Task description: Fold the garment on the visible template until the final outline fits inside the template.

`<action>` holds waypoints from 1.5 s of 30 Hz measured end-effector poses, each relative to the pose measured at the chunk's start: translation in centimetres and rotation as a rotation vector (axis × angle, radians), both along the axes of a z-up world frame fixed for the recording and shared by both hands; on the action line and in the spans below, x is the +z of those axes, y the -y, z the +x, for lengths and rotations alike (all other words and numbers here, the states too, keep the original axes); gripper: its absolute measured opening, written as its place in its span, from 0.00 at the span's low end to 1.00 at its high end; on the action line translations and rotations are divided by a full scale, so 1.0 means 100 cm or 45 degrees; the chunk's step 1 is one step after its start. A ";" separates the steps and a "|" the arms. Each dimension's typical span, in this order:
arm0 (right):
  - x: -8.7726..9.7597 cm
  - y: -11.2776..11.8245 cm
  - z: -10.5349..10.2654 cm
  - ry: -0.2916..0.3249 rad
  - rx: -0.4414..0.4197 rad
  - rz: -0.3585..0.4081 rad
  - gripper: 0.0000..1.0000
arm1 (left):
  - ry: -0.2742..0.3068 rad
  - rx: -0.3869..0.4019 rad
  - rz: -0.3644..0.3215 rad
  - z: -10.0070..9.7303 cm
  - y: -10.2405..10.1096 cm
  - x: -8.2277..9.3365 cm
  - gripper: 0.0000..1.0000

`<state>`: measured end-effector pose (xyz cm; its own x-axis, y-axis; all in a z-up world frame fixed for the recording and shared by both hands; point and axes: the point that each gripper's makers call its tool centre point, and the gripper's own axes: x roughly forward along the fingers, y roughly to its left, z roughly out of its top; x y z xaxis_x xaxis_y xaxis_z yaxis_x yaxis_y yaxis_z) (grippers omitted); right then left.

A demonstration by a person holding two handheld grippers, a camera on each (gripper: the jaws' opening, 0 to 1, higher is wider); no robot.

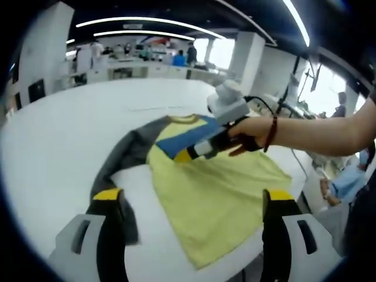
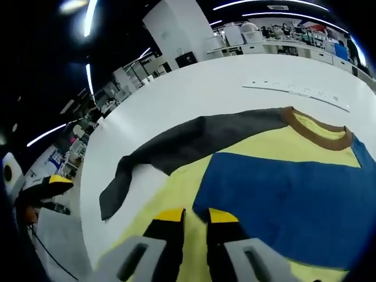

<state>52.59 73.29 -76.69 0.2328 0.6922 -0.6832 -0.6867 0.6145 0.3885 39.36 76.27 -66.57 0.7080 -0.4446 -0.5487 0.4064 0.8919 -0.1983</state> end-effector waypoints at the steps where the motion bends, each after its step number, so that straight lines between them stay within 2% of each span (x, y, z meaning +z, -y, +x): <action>1: 0.000 -0.001 0.000 0.006 0.005 -0.001 0.11 | 0.002 -0.001 -0.001 0.000 0.000 0.001 0.93; 8: 0.004 -0.005 -0.007 0.095 0.091 -0.014 0.14 | 0.007 0.001 0.001 -0.001 0.000 0.002 0.93; 12: 0.003 -0.007 -0.011 0.109 0.120 -0.013 0.15 | 0.002 -0.001 0.006 -0.003 0.001 0.002 0.93; 17: 0.013 -0.005 -0.007 0.134 0.096 0.015 0.15 | 0.011 -0.001 0.010 -0.003 0.002 0.004 0.93; 24: 0.034 0.002 0.005 0.216 0.065 0.034 0.28 | 0.020 0.004 0.011 -0.005 0.002 0.007 0.93; 32: 0.054 0.034 0.021 0.293 0.005 0.013 0.40 | 0.039 0.011 0.017 -0.004 0.001 0.009 0.95; 40: 0.063 0.073 0.027 0.284 -0.083 0.006 0.57 | 0.050 0.006 0.023 -0.007 0.005 0.013 0.97; 45: 0.063 0.105 0.031 0.278 -0.145 -0.041 0.66 | 0.051 -0.006 0.025 -0.009 0.009 0.014 0.97</action>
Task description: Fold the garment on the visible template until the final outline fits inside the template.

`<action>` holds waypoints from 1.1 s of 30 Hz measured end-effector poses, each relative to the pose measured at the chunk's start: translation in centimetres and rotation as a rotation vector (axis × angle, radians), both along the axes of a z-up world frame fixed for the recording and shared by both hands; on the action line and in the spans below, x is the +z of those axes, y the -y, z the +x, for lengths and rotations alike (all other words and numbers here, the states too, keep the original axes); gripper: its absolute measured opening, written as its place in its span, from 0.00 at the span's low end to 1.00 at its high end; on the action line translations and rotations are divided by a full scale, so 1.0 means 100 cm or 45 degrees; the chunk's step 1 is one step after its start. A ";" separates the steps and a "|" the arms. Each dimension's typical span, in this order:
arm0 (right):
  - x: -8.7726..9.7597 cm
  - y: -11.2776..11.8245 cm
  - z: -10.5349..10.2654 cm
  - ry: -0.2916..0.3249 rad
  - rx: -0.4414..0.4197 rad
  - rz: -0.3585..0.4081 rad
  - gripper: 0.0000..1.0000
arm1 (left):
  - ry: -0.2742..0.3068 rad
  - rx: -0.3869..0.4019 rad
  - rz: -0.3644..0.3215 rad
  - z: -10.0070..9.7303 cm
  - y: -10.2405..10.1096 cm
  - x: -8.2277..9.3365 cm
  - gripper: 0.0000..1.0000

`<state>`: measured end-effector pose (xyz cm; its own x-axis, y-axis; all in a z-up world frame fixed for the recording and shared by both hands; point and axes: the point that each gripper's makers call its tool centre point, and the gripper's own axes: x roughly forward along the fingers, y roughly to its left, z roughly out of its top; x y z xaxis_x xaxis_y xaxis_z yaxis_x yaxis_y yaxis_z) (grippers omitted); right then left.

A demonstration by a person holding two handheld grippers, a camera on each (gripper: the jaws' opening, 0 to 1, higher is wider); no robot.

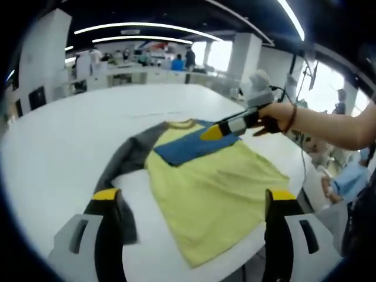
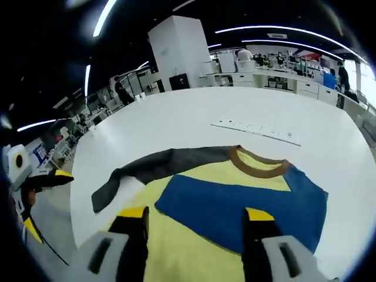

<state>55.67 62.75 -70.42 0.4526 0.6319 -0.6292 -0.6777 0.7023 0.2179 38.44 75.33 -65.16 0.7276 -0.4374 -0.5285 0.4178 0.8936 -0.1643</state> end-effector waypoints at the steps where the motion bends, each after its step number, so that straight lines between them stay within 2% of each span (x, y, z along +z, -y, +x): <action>1: -0.001 0.006 0.001 -0.003 -0.019 -0.012 0.68 | -0.001 -0.003 0.002 0.000 0.001 0.000 0.97; 6: -0.002 0.041 0.008 0.002 -0.114 -0.044 0.74 | -0.002 -0.014 0.007 -0.001 0.005 0.002 0.97; 14: -0.003 0.090 0.010 -0.003 -0.211 -0.059 0.72 | 0.009 -0.003 0.016 0.002 0.003 0.003 0.99; 18: -0.003 0.116 0.014 0.019 -0.264 -0.079 0.68 | 0.001 -0.018 0.026 0.001 0.006 0.002 0.99; 21: -0.007 0.135 0.016 0.007 -0.295 -0.086 0.67 | -0.001 -0.026 0.028 0.000 0.008 0.002 0.99; 25: -0.009 0.152 0.006 0.021 -0.331 -0.137 0.63 | -0.001 -0.034 0.032 0.000 0.010 0.002 0.99; 28: -0.014 0.164 0.004 -0.005 -0.368 -0.143 0.59 | 0.002 -0.038 0.029 0.000 0.012 0.004 0.98; 30: -0.019 0.173 0.004 -0.023 -0.396 -0.152 0.55 | 0.003 -0.039 0.027 -0.001 0.013 0.004 0.98; 33: -0.033 0.194 0.004 -0.035 -0.421 -0.220 0.53 | 0.002 -0.034 0.032 -0.001 0.013 0.005 0.98</action>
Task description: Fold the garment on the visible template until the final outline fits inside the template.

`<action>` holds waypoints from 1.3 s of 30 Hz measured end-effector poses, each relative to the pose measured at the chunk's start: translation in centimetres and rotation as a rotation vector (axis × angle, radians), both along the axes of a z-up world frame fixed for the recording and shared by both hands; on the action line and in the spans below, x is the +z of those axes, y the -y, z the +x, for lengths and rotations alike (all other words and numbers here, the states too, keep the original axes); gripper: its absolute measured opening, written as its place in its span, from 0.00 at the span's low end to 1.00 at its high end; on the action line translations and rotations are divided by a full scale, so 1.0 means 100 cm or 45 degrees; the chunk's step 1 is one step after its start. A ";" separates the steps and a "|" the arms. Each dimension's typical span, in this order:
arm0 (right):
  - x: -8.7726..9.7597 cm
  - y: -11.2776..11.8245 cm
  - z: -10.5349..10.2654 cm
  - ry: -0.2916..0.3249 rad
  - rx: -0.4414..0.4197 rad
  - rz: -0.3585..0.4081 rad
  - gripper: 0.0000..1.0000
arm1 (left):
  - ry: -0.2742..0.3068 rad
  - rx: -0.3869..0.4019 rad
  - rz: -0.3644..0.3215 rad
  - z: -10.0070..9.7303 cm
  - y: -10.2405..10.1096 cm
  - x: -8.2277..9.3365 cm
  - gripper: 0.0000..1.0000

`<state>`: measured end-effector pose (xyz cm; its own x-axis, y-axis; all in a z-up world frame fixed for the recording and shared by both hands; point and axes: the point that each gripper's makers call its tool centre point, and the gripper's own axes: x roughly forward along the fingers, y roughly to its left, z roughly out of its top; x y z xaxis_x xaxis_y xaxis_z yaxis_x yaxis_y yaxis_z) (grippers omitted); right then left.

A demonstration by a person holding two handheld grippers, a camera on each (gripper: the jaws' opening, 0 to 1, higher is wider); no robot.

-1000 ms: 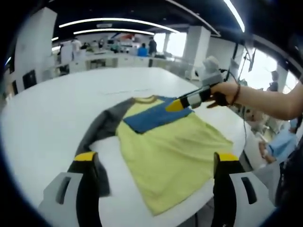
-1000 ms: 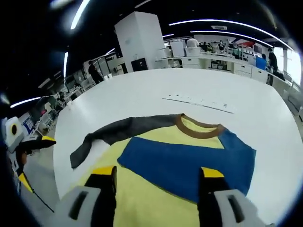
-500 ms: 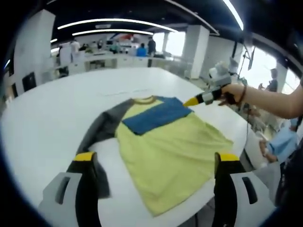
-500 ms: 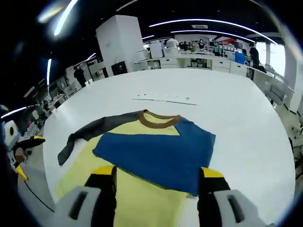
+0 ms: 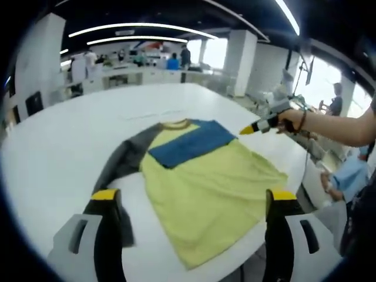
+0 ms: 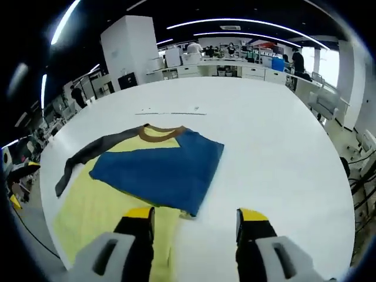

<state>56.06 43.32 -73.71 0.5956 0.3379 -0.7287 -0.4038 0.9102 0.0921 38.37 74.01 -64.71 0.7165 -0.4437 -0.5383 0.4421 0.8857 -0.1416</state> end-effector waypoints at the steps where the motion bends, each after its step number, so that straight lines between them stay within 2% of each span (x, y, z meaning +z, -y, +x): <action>1: -0.002 0.001 -0.001 -0.005 -0.001 -0.016 0.52 | 0.000 0.004 0.003 0.000 0.000 0.000 0.98; 3: -0.010 0.010 -0.001 -0.021 0.002 -0.044 0.50 | -0.002 0.008 0.010 0.000 -0.001 -0.001 0.98; 7: -0.023 0.011 -0.004 -0.040 0.008 -0.081 0.49 | -0.009 0.014 0.014 0.000 -0.002 -0.002 0.98; 10: -0.029 0.010 -0.004 -0.054 0.008 -0.074 0.49 | -0.012 0.014 0.021 0.000 -0.002 -0.003 0.98; 21: -0.028 -0.013 -0.009 -0.049 0.072 -0.044 0.45 | -0.044 0.027 0.031 -0.005 -0.004 -0.008 0.97; 25: -0.027 -0.023 -0.014 -0.062 0.112 -0.010 0.34 | -0.045 0.026 0.031 -0.003 -0.003 -0.008 0.96; 29: -0.036 -0.024 -0.015 -0.100 0.127 -0.044 0.27 | -0.054 0.019 0.033 -0.003 -0.002 -0.010 0.95; 33: -0.036 -0.031 -0.017 -0.112 0.137 -0.047 0.16 | -0.057 0.021 0.027 -0.002 -0.004 -0.011 0.95; 39: -0.038 -0.030 -0.025 -0.122 0.170 -0.143 0.06 | -0.059 0.025 0.023 -0.001 -0.007 -0.012 0.94</action>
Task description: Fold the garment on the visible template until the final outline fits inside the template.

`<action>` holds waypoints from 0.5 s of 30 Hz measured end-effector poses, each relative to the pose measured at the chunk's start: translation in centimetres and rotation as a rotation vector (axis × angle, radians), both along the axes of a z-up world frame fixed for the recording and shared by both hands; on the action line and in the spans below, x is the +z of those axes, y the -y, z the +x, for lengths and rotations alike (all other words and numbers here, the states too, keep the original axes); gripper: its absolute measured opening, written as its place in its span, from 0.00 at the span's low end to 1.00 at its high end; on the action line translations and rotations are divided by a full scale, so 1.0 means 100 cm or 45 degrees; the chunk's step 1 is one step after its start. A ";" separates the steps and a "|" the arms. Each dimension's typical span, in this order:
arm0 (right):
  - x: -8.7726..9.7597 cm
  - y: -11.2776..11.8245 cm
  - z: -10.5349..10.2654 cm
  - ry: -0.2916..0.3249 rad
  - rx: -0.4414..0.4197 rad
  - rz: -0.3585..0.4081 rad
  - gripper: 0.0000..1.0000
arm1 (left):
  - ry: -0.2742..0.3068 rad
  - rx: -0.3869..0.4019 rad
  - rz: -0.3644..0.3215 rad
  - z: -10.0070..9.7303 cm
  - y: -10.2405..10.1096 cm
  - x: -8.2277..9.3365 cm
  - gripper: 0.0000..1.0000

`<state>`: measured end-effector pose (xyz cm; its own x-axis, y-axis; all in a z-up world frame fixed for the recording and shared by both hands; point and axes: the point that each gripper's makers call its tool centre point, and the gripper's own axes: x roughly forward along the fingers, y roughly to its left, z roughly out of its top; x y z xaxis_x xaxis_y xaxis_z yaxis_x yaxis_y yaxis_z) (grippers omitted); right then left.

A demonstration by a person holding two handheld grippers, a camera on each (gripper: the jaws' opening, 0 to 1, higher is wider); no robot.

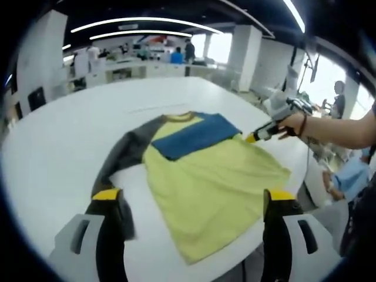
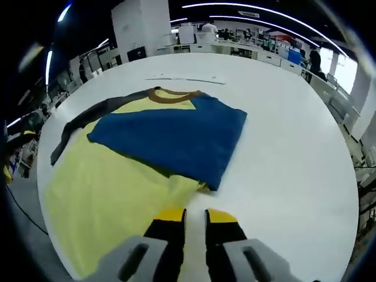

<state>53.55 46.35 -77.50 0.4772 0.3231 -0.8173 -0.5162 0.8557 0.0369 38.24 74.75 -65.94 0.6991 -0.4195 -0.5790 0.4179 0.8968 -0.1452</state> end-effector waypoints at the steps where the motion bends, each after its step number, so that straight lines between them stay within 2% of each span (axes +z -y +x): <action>1: 0.000 0.000 -0.002 -0.005 0.002 -0.007 0.05 | -0.003 -0.001 0.001 0.000 0.000 0.000 0.94; 4: 0.000 -0.001 -0.010 -0.052 -0.007 0.019 0.03 | -0.006 -0.005 0.003 0.000 0.000 -0.001 0.94; 11: 0.004 -0.002 -0.019 -0.076 0.000 0.055 0.02 | -0.007 -0.010 -0.002 -0.001 0.001 -0.002 0.93; 15: -0.001 -0.004 -0.030 -0.107 0.046 0.019 0.01 | -0.009 -0.012 -0.007 -0.002 0.001 -0.004 0.93</action>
